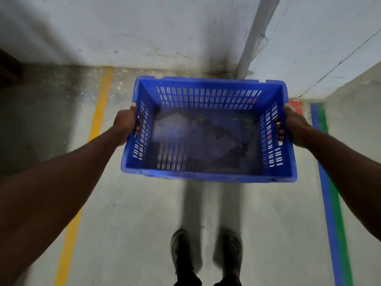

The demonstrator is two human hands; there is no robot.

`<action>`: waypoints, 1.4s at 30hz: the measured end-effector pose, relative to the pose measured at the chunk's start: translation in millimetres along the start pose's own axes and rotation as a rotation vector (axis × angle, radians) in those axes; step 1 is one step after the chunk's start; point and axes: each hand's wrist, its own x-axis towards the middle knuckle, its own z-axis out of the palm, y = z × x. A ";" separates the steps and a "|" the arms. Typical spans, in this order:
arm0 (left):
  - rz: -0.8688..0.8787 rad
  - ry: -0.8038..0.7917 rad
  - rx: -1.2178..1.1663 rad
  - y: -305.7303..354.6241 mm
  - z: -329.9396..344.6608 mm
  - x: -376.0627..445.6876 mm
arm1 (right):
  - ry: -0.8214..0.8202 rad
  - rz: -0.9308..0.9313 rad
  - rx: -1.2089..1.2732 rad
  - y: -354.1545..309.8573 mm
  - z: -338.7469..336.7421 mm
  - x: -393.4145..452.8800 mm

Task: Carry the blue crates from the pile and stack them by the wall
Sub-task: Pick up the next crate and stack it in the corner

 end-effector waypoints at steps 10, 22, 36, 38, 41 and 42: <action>0.018 -0.016 0.054 2.9 -4.1 7.1 | -0.023 0.041 0.074 -6.1 5.9 -5.4; -0.010 0.016 0.018 0.9 -15.8 11.3 | 0.009 -0.014 0.095 -22.6 21.2 -17.9; 0.014 -0.027 -0.003 -3.3 10.7 -6.2 | 0.067 -0.041 0.036 -6.4 -1.3 -11.0; 0.010 -0.017 -0.007 -3.0 12.0 -7.4 | 0.080 -0.052 0.026 -4.8 -0.3 -10.8; 0.029 0.002 -0.010 -8.0 13.2 -7.8 | 0.094 -0.062 0.030 -0.6 1.4 -8.5; 0.038 0.006 -0.011 -9.8 13.0 -8.7 | 0.095 -0.063 0.024 0.1 1.0 -9.2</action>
